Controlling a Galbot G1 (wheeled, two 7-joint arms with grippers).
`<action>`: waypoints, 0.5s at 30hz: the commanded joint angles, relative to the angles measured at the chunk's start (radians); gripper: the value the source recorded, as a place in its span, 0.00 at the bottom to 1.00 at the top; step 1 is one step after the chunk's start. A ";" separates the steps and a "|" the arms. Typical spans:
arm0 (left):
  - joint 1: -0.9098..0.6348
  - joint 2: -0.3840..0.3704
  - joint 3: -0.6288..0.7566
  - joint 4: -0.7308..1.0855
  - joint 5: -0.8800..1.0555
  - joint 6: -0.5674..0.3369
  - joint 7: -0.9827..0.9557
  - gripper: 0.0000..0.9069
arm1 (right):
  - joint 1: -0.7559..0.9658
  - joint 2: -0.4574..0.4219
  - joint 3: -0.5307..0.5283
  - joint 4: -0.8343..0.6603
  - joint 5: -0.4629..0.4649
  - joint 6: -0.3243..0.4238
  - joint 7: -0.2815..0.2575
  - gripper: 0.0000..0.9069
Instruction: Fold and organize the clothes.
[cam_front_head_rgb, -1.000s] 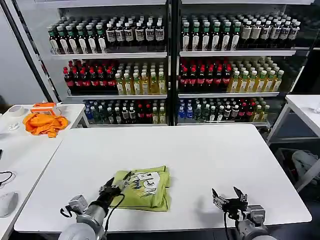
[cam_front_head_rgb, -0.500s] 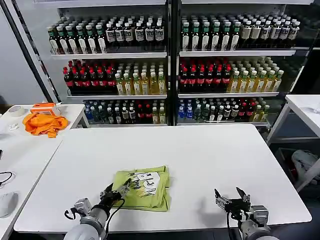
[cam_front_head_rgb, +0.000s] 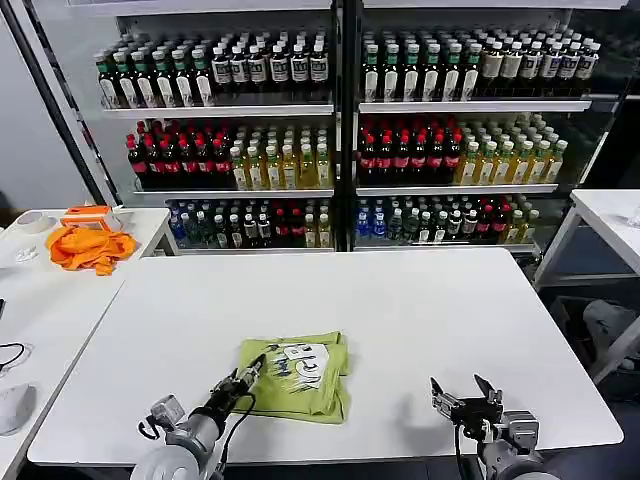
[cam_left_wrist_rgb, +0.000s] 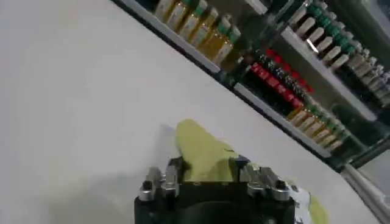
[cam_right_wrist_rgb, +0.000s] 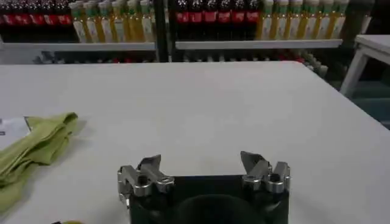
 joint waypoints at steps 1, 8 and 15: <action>-0.003 -0.024 -0.040 0.028 -0.236 0.016 0.027 0.02 | 0.000 0.000 0.001 0.002 0.001 -0.001 0.001 1.00; 0.010 -0.057 -0.086 0.000 -0.363 0.024 0.042 0.02 | -0.001 -0.002 0.000 0.011 0.003 -0.003 0.002 1.00; 0.025 -0.045 -0.257 -0.084 -0.491 0.038 0.024 0.02 | -0.011 -0.004 0.014 0.022 0.009 -0.002 0.001 1.00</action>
